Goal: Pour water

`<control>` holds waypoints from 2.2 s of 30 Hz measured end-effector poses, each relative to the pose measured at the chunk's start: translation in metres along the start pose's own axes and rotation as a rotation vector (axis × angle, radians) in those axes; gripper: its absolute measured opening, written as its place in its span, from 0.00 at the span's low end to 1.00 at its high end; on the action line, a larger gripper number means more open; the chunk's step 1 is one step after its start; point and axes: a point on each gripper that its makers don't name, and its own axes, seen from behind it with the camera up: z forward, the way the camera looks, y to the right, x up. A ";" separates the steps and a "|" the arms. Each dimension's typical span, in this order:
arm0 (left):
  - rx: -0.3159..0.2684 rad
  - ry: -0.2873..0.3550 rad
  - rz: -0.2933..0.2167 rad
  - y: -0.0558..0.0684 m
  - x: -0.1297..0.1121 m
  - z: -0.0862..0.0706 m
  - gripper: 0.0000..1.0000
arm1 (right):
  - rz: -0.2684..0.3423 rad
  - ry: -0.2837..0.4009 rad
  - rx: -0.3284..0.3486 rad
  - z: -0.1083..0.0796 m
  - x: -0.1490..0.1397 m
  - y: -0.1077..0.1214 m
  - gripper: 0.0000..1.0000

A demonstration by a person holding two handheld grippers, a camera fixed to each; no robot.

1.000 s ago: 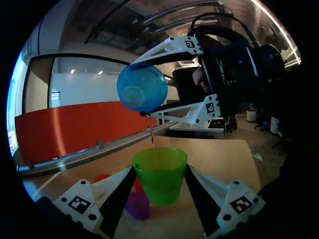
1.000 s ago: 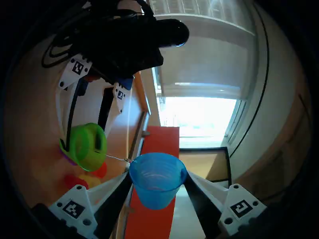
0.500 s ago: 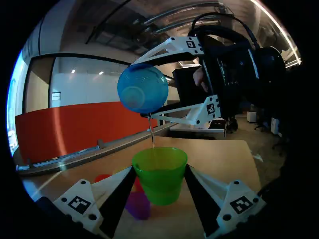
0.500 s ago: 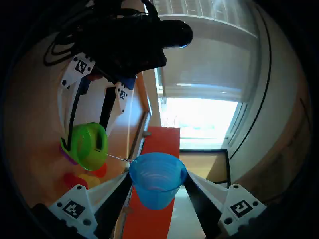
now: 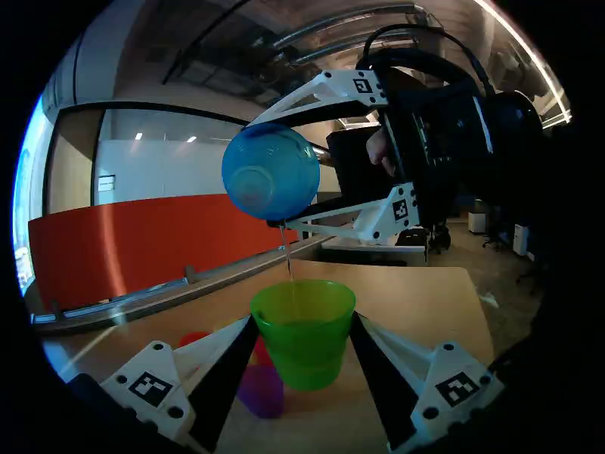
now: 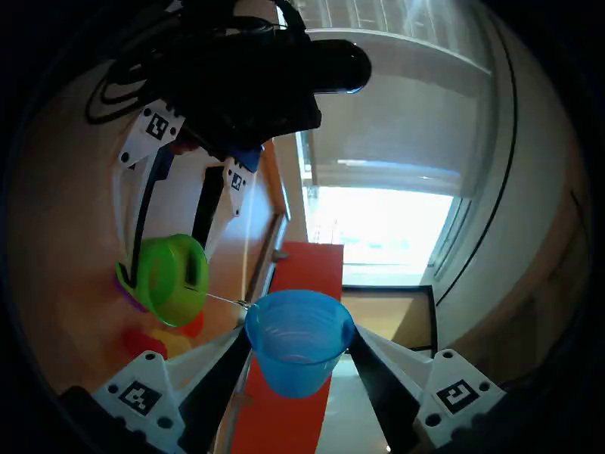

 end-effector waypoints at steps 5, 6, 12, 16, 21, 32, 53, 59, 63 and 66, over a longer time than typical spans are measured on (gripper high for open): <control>0.002 -0.001 0.001 0.000 0.000 0.000 0.84 | -0.008 0.001 0.002 0.001 0.001 -0.001 0.91; 0.002 -0.001 0.001 0.000 0.000 0.000 0.84 | -0.009 0.001 0.002 0.001 0.001 -0.001 0.91; 0.001 -0.001 -0.001 0.000 0.000 0.001 0.84 | -0.016 0.001 0.005 0.001 0.001 -0.002 0.91; 0.002 0.000 -0.001 0.000 0.000 0.002 0.84 | -0.018 -0.001 0.007 0.001 0.001 -0.002 0.91; 0.002 0.000 -0.003 -0.001 -0.001 0.002 0.84 | -0.021 0.000 0.008 0.001 0.001 -0.002 0.91; 0.006 0.003 -0.007 -0.004 0.001 0.000 0.84 | -0.017 0.006 0.007 0.006 -0.002 0.000 0.91; 0.012 -0.014 -0.008 -0.007 -0.001 -0.001 0.84 | 0.231 0.043 0.001 0.009 -0.017 -0.007 0.91; 0.019 -0.018 -0.004 -0.010 0.000 -0.003 0.84 | 0.343 0.045 0.009 0.006 -0.023 -0.018 0.91; 0.024 -0.022 -0.004 -0.011 -0.002 -0.005 0.84 | 0.427 0.047 0.009 0.003 -0.026 -0.022 0.91; 0.030 -0.025 -0.003 -0.013 -0.002 -0.007 0.84 | 0.489 0.051 0.008 0.001 -0.027 -0.024 0.91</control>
